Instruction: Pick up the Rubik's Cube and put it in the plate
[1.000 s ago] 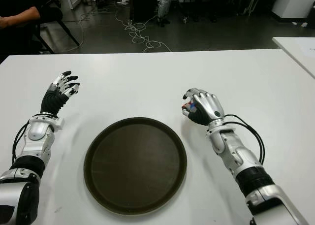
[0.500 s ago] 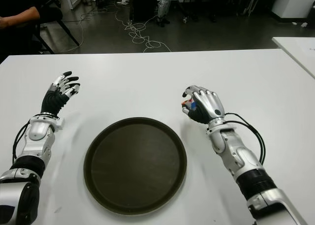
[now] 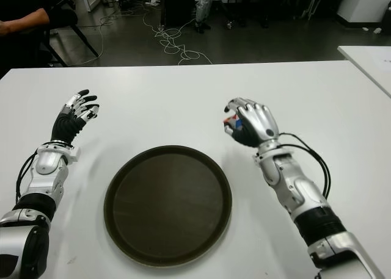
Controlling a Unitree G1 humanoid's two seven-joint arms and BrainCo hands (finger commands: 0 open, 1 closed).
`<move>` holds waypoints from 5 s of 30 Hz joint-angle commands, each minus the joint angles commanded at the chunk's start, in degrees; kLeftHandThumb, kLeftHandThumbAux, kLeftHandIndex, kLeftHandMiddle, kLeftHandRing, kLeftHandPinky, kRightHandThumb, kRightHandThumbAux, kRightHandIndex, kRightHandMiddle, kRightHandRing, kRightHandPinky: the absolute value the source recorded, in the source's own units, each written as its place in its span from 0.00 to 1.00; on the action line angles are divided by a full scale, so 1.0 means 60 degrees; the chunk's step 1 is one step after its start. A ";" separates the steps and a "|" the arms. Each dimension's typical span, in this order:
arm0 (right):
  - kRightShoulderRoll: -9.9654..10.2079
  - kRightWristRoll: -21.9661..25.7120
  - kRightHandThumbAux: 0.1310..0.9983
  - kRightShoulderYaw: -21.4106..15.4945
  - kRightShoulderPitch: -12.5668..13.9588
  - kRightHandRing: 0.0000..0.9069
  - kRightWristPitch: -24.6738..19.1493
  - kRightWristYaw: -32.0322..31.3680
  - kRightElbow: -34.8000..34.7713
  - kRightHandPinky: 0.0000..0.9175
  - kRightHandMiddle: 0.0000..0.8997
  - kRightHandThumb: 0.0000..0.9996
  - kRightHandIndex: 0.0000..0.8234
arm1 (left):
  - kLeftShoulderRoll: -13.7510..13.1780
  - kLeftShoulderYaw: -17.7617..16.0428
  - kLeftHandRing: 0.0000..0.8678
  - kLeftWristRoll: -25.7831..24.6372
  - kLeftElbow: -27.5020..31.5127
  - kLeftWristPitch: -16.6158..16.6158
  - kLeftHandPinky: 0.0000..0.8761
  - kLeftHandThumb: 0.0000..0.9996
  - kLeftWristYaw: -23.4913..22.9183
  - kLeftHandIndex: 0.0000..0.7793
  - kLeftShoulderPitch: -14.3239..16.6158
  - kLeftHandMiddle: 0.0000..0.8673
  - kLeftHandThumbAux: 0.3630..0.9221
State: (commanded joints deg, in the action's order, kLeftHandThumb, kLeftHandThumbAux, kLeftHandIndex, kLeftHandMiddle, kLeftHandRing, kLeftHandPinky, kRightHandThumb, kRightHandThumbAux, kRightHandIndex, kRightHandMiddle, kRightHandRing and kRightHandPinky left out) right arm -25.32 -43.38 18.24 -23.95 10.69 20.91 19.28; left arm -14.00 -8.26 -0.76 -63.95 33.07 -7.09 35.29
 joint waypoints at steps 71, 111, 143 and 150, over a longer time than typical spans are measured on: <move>0.1922 -0.0027 0.64 0.1600 -0.0603 0.79 0.1994 -0.2079 -0.0725 0.83 0.55 0.84 0.51 | 0.0197 0.0095 0.27 0.0137 -0.0305 0.0127 0.31 0.03 0.0330 0.17 0.0237 0.25 0.42; 0.1783 0.0312 0.64 0.1681 0.0356 0.75 0.2631 -0.2631 -0.0255 0.77 0.58 0.84 0.49 | 0.0241 0.0159 0.28 0.0229 -0.0221 0.0161 0.30 0.04 0.0335 0.17 0.0209 0.27 0.32; 0.1814 0.0375 0.63 0.1788 -0.0501 0.00 0.4272 -0.2488 0.1804 0.00 0.00 0.00 0.00 | 0.0380 -0.0013 0.29 0.0047 -0.0227 0.0212 0.32 0.03 0.0226 0.18 0.0246 0.27 0.37; 0.1817 0.0254 0.63 0.1797 -0.0554 0.00 0.4159 -0.2372 0.1908 0.00 0.00 0.00 0.00 | 0.0374 -0.0002 0.28 0.0059 -0.0201 0.0224 0.30 0.05 0.0234 0.18 0.0215 0.26 0.38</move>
State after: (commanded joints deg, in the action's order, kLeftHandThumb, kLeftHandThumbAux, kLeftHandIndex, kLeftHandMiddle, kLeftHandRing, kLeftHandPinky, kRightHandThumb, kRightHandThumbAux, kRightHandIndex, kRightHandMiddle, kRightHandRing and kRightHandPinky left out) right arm -14.42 -41.86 29.02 -27.27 35.64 6.68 30.73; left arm -11.76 -8.27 -0.41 -65.15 34.41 -5.68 36.58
